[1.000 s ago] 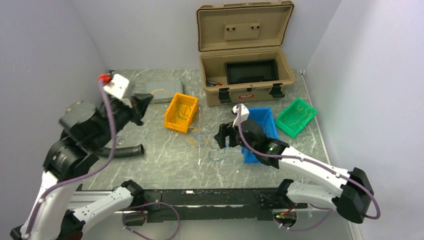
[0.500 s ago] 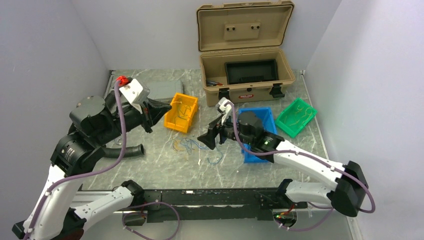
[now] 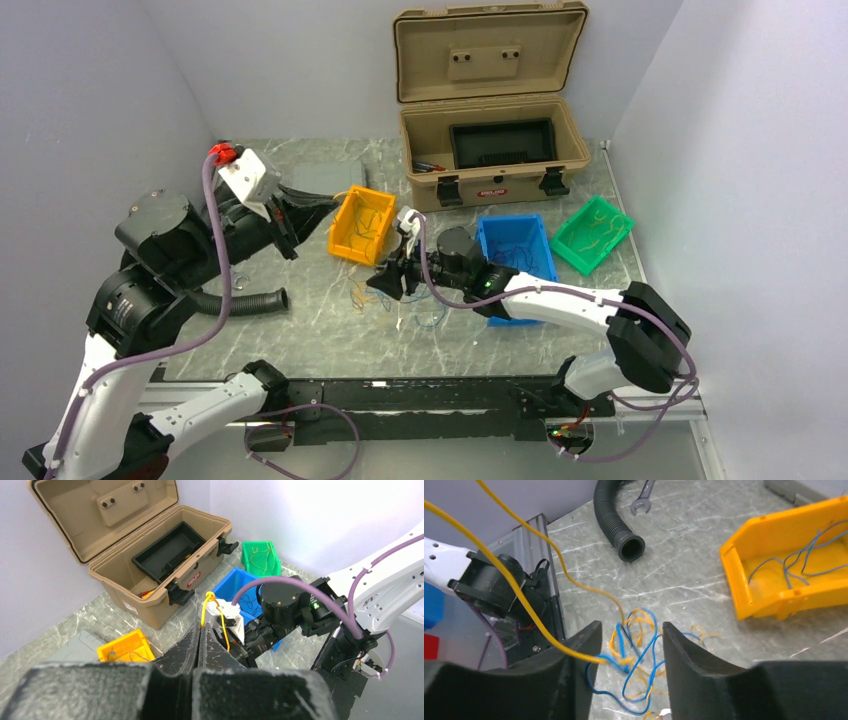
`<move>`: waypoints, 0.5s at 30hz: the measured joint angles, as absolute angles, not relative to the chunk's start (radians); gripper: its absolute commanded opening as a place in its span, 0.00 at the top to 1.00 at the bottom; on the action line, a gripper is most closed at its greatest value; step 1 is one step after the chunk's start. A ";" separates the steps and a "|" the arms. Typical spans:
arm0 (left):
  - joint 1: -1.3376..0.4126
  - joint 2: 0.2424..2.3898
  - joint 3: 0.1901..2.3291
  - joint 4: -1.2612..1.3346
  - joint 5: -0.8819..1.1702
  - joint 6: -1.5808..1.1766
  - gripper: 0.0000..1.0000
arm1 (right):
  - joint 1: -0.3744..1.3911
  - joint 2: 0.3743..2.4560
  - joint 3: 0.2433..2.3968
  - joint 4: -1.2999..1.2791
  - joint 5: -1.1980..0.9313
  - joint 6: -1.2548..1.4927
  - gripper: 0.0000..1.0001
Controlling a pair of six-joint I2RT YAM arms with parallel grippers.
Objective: Untangle the cables
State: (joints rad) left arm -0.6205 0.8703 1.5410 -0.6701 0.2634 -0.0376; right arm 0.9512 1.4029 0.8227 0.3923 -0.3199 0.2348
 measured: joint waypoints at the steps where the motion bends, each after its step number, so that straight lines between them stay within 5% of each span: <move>1: -0.620 0.870 1.546 -0.670 0.260 -0.038 1.00 | 0.953 1.417 0.823 0.402 -0.317 0.242 0.61; 5: -0.620 0.865 1.565 -0.673 0.210 -0.017 1.00 | 0.953 1.421 0.784 0.453 -0.273 0.265 0.80; 15: -0.620 0.807 1.650 -0.648 -0.044 0.115 1.00 | 0.953 1.346 0.516 0.469 -0.040 0.388 0.97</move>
State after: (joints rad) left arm -0.6205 0.8070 1.6501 -0.6483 -0.0444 0.1146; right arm 0.9527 1.3464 0.5159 0.4694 -0.0399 0.3878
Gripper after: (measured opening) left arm 0.007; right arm 0.084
